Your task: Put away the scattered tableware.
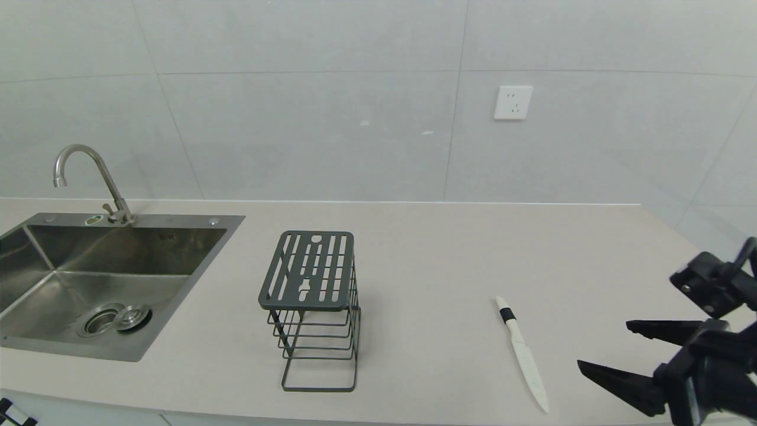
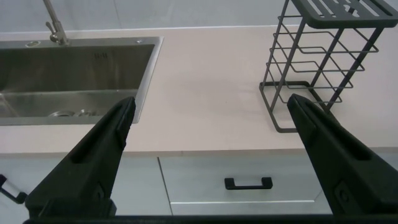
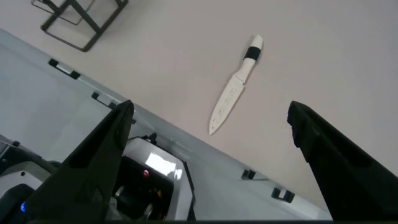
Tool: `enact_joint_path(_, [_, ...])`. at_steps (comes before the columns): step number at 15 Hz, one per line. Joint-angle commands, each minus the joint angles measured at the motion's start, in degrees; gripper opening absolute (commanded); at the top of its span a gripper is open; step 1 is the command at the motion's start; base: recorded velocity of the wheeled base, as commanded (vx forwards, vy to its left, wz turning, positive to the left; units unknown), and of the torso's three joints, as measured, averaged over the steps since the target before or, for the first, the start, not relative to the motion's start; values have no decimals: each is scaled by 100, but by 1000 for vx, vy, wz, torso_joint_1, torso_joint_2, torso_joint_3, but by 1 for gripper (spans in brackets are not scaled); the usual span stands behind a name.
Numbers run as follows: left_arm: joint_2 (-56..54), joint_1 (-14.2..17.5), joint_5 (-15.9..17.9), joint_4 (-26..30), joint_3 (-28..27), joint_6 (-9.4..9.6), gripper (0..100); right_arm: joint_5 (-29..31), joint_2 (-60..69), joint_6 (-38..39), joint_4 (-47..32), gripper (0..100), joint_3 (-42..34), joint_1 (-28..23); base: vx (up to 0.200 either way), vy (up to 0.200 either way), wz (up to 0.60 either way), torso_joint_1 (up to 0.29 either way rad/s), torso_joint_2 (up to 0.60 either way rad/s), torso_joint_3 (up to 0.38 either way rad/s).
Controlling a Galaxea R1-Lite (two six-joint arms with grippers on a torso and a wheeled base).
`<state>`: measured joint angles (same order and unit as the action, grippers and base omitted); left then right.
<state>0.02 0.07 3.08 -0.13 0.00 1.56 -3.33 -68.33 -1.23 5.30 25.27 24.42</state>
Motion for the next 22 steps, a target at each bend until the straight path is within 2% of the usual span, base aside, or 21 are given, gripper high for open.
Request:
enact_joint_path(1, [-2,1,-1,-4,0,20,100,289,-849,18,-82,100,101,98,0,0,0,0,0,0])
enact_joint_path(3, [-2,1,-1,-4,0,29,100,456,-1236,70,-100,100,-110,98,0,0,0,0,0,0])
enact_joint_path(7, [-2,1,-1,-4,0,29,100,412,-1912,396,138,100,-40,-25,0,0,0,0,0,0])
enact_joint_path(12, [-2,1,-1,-4,0,37,100,324,-2721,457,463,100,813,-218,0,0,0,0,0,0])
enact_joint_path(18, [-2,1,-1,-4,0,37,100,342,-3134,466,489,100,901,-78,0,0,0,0,0,0])
enact_joint_path(19, [6,-7,-27,-4,0,-68,100,350,-3160,466,498,100,892,-7,0,0,0,0,0,0])
enact_joint_path(22, [6,-7,-18,5,0,-121,100,350,-3143,475,489,100,848,10,0,0,0,0,0,0])
